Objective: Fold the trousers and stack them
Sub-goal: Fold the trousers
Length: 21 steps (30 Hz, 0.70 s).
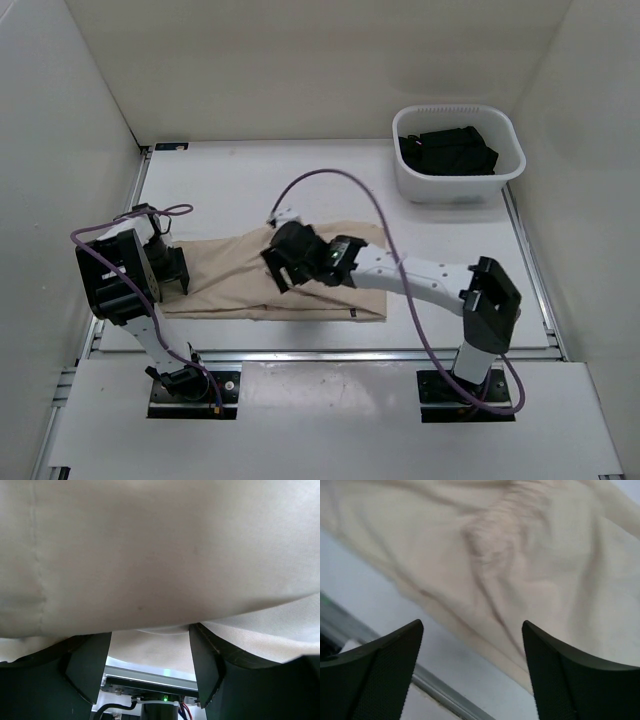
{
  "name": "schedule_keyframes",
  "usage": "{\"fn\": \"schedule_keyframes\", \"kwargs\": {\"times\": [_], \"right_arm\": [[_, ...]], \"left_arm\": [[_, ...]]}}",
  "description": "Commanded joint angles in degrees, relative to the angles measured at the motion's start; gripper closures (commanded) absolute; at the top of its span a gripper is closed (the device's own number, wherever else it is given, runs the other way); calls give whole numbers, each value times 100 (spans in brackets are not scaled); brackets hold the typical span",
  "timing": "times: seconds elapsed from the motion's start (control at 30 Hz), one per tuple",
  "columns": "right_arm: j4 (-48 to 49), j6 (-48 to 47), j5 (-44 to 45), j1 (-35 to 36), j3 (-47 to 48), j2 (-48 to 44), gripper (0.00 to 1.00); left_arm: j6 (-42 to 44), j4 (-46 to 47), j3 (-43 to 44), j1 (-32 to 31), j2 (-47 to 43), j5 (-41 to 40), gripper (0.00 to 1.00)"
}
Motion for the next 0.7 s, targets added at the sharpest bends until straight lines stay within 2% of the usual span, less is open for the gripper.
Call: {"fn": "schedule_keyframes", "kwargs": {"times": [0.0,0.07,0.1,0.13,0.2,0.23,0.3,0.5,0.53,0.6,0.67], "right_arm": [[-35,1130,390,-752,-481,-353,13],[-787,1886,812,-1199,-630,-484,12],[-792,2612,761,-1645,-901,-651,9],[-635,2846,552,-1885,-1852,-887,9],[374,3172,156,-2516,-2885,-1766,5],[629,3278,67,-2676,-3273,-2230,3],[1121,3279,-100,-3054,-3899,-2488,2],[1940,2945,-1443,-3443,-4347,-1980,2],[2116,3093,-1898,-3443,-4444,-1823,4],[2371,3304,-2121,-3443,-4620,-1621,7],[2372,3638,-2184,-3495,-4884,-1567,36]], "left_arm": [[-3,416,-102,-37,97,-285,25],[-3,364,-102,-37,97,-285,25],[-3,364,-102,-37,36,-285,25],[-3,364,-102,-37,36,-285,25],[-3,364,-102,-37,36,-337,24],[-3,364,-102,-37,-17,-338,24],[-3,364,-50,-37,-17,-338,24],[-3,206,293,-37,-192,-197,24],[-3,153,372,-37,-193,-128,24],[-3,92,451,-37,-263,4,23],[-3,-75,609,-37,-438,127,23]]}}
